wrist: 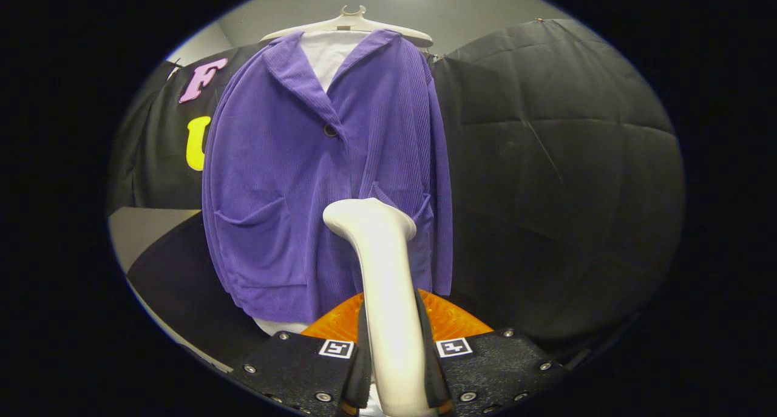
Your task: Iron the clothes twice with a garment steamer, once on the left side and once on the right side.
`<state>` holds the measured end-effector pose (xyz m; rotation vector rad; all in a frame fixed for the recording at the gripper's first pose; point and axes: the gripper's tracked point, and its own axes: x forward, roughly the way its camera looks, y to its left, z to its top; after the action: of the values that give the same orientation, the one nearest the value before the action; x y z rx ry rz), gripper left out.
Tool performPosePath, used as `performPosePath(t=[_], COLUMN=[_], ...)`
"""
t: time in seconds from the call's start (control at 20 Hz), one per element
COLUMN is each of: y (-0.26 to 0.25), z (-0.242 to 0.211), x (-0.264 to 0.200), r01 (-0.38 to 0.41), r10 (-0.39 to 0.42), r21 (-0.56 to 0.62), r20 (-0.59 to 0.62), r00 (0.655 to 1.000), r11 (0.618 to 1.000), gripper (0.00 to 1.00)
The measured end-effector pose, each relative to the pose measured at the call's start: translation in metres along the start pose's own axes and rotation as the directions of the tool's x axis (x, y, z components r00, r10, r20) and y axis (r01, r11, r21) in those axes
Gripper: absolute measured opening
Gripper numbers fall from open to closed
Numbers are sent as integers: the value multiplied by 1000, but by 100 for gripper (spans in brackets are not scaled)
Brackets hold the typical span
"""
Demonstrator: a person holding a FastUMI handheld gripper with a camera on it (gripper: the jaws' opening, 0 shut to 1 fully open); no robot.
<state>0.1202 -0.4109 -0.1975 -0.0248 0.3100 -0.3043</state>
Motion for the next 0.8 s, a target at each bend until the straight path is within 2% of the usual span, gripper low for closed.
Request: performPosePath(t=[0.35,0.8], y=[13,64], z=[-63,-72], x=[-18,-87], r01=[-102,-266], r10=[97,261], r21=[-41,-37], r20=[-104,-108], r00=[990,959], r11=[994,963], gripper=[35,35])
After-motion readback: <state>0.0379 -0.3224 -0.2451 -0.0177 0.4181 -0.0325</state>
